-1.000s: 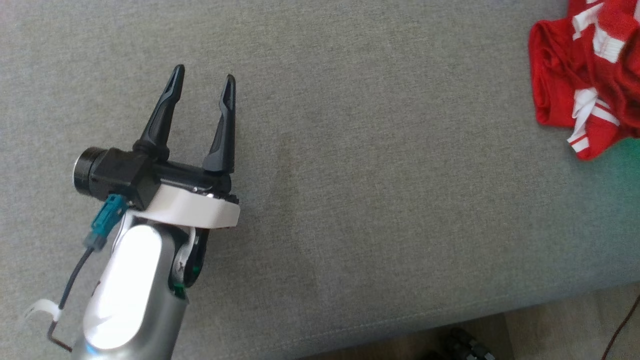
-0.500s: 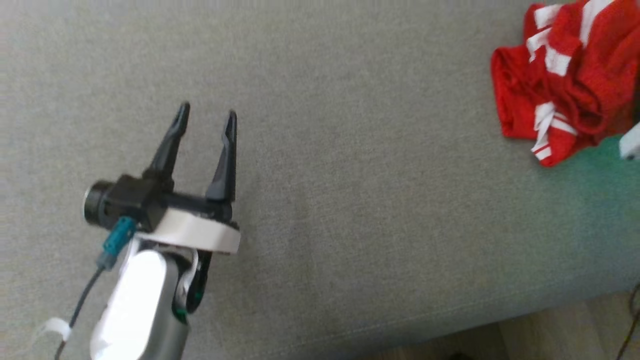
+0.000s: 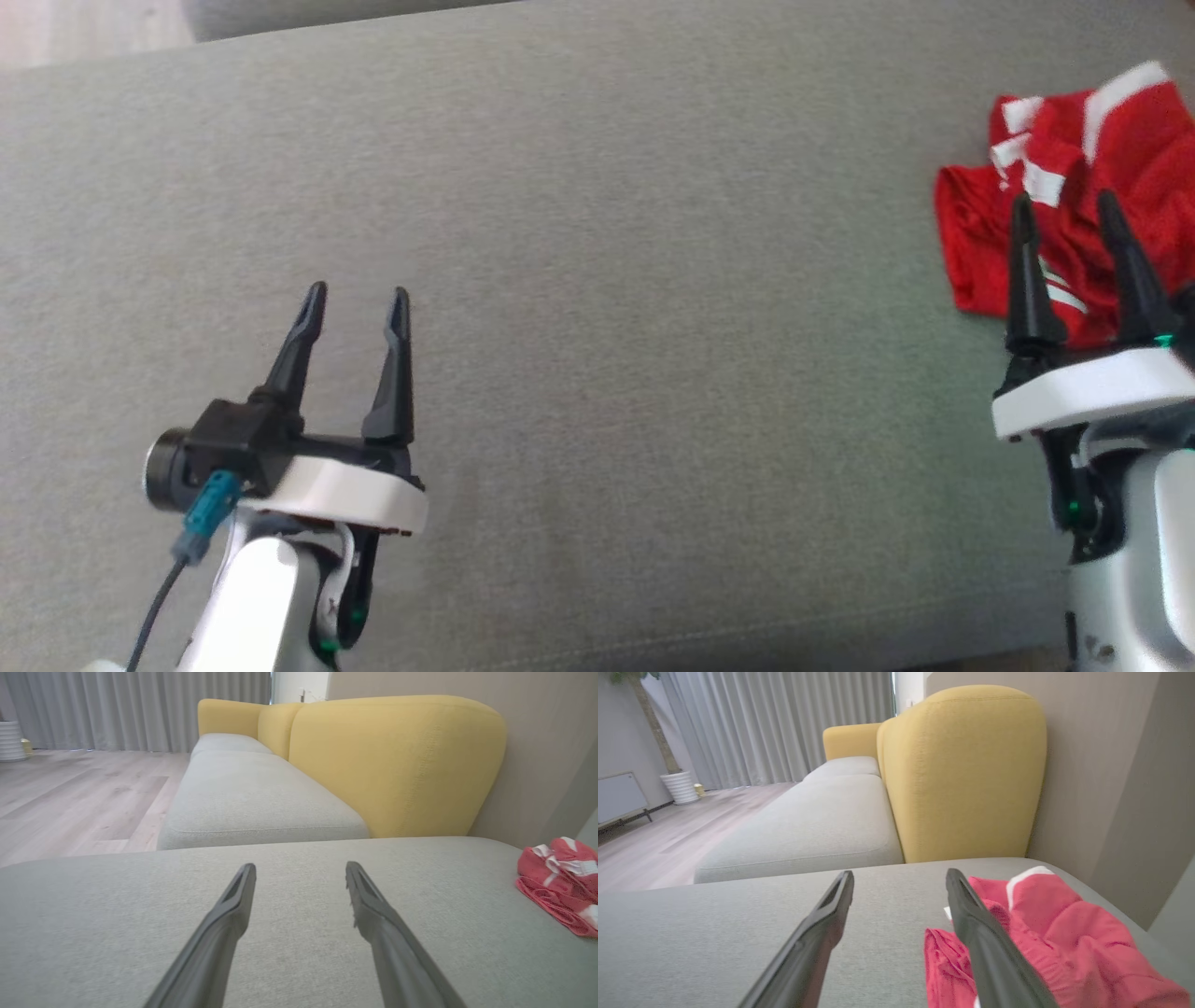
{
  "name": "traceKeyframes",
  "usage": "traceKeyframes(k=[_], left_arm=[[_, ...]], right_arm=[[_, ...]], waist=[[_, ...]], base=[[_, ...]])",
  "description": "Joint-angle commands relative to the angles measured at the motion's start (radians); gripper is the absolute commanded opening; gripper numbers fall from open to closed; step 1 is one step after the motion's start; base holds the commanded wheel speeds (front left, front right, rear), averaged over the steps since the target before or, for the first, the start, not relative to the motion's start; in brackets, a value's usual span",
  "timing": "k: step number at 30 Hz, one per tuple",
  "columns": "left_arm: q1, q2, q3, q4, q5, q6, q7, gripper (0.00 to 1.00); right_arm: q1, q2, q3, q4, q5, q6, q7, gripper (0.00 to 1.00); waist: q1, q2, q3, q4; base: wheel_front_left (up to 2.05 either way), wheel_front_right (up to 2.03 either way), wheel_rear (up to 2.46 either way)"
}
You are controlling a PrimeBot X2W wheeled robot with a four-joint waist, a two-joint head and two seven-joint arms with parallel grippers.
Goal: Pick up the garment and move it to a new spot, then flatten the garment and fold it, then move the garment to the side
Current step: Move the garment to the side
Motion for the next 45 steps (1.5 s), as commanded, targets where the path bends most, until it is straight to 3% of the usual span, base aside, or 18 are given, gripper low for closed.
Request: traceKeyframes(k=[1,16,31,45], left_arm=[[-0.019,0.014,0.043,-0.037,-0.006,0.007,-0.012,1.0],[0.076,0.039,0.066,-0.017,-0.027,0.028,-0.007,1.0],[0.202,0.063,0.026,-0.031,-0.027,0.031,0.031,1.0],[0.219,0.072,0.014,-0.043,-0.025,0.046,0.034,1.0]], right_arm=[[-0.005,0.001,0.025,-0.056,-0.003,-0.001,0.005,1.0],[0.152,0.043,0.113,-0.151,-0.018,-0.001,0.026,1.0],[0.345,0.047,0.107,-0.21,0.006,-0.001,0.058,1.0],[0.38,0.047,0.096,-0.238,0.013,-0.001,0.074,1.0]], waist=[[0.0001,-0.0001,-0.013,0.027],[0.0001,-0.0001,-0.117,0.131],[0.0001,-0.0001,-0.241,0.145],[0.0001,-0.0001,-0.254,0.141]], base=[[0.0,0.0,0.0],[0.0,0.0,0.0],[0.0,0.0,0.0],[0.0,0.0,0.0]])
